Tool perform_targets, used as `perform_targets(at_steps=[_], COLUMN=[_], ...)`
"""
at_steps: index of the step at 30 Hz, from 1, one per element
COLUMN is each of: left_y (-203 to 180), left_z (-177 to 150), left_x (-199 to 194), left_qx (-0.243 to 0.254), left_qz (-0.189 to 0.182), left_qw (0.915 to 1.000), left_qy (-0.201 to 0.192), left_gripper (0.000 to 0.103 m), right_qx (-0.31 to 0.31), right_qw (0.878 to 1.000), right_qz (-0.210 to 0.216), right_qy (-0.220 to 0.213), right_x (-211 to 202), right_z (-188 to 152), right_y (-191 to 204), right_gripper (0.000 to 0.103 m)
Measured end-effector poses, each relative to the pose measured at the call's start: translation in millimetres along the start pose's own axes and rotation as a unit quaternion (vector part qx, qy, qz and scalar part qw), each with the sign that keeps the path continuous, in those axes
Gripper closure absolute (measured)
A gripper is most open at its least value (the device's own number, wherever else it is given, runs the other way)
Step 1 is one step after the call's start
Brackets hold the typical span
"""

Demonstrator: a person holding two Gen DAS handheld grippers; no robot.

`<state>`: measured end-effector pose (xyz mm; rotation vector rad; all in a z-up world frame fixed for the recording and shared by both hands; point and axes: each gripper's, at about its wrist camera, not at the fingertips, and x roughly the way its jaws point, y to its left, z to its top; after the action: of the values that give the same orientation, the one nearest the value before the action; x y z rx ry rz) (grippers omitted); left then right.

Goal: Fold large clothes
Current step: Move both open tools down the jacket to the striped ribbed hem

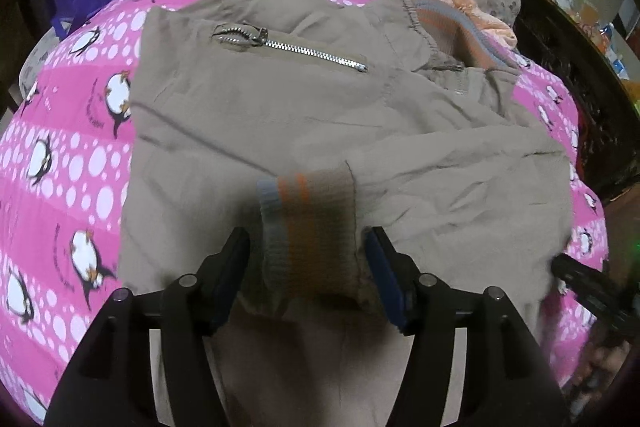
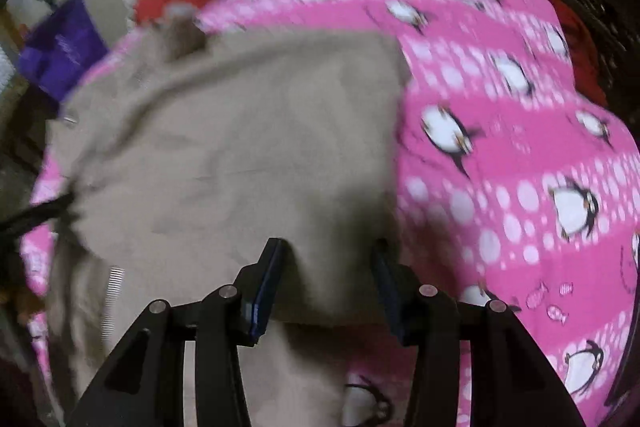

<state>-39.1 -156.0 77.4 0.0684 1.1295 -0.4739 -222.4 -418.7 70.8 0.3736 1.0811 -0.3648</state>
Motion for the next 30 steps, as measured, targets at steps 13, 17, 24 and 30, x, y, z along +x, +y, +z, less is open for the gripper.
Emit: perform_targets(at_steps=[13,17,24,30], left_y=[31.6,38.9,46.4,57.5], left_z=[-61.3,-82.0,-117.9,-146.0], left_x=[-72.6,-85.6,-105.9,-111.7], left_qx=[0.004,0.01,0.033,0.047], left_qz=[0.024,0.034,0.054,0.078], left_qw=[0.9996,0.9993,0.9979,0.9958], left_qy=[-0.011,-0.01,-0.015,-0.01], left_gripper=[0.032,0.03,0.03,0.03], right_qx=[0.0,-0.007,-0.017,-0.052], right_qw=[0.999,0.999,0.999,0.998], right_qz=[0.024,0.035,0.035,0.024], right_qy=[-0.029,-0.026,-0.017,0.006], right_x=[-76.3,-99.0,-121.0,-132.5], right_z=[-35.3,-66.6,-103.5,-144.5], right_y=[13.0,19.1,18.2,17.7], right_gripper=[0.038,0.037,0.034,0.034])
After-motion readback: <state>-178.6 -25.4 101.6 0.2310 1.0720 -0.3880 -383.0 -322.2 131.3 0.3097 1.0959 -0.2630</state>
